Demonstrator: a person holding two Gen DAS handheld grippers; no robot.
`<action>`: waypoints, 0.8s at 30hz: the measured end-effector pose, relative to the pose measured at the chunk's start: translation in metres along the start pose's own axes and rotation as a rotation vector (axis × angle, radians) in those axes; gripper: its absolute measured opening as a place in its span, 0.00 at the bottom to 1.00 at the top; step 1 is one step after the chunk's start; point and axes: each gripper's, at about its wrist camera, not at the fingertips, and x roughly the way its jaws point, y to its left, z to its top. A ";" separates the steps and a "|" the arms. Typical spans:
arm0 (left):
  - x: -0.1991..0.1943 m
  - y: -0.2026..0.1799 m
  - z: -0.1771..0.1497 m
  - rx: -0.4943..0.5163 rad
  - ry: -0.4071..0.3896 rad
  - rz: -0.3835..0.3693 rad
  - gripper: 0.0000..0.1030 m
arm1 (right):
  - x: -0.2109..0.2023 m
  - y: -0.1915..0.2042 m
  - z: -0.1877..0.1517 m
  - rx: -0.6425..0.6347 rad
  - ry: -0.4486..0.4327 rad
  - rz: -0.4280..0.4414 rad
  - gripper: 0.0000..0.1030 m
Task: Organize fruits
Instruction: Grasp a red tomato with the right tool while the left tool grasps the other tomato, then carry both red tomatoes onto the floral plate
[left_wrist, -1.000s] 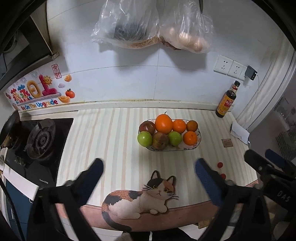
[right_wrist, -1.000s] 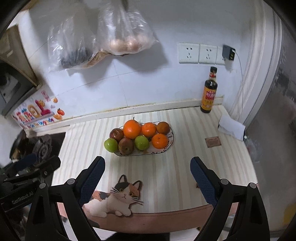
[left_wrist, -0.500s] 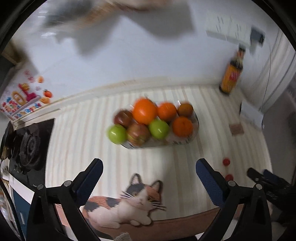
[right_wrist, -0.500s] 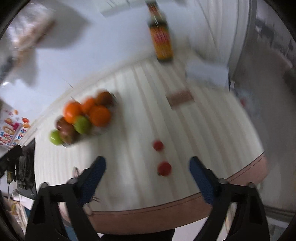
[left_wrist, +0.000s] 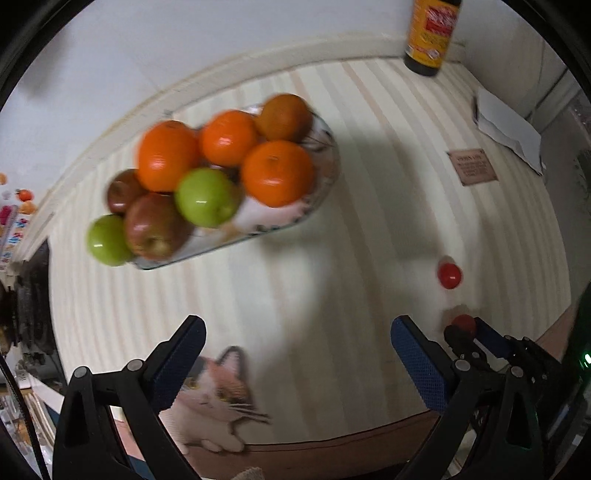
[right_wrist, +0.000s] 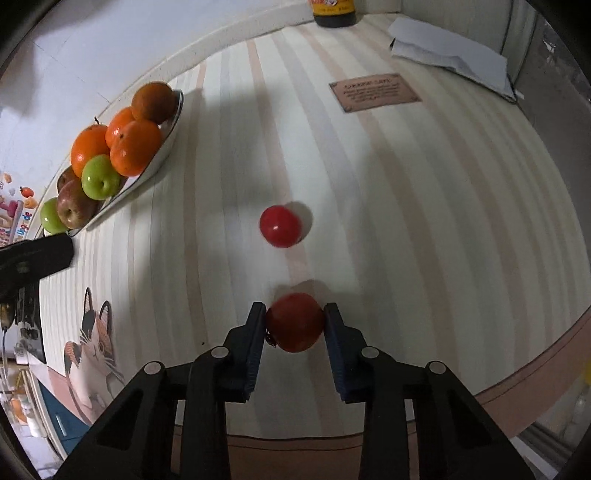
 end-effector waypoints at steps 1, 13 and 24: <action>0.003 -0.006 0.002 0.008 0.008 -0.014 1.00 | -0.004 -0.003 0.001 0.012 -0.007 0.005 0.33; 0.052 -0.109 0.032 0.194 0.102 -0.166 0.62 | -0.033 -0.084 0.008 0.149 -0.048 -0.042 0.33; 0.061 -0.128 0.029 0.212 0.086 -0.193 0.22 | -0.038 -0.093 0.009 0.173 -0.051 -0.033 0.33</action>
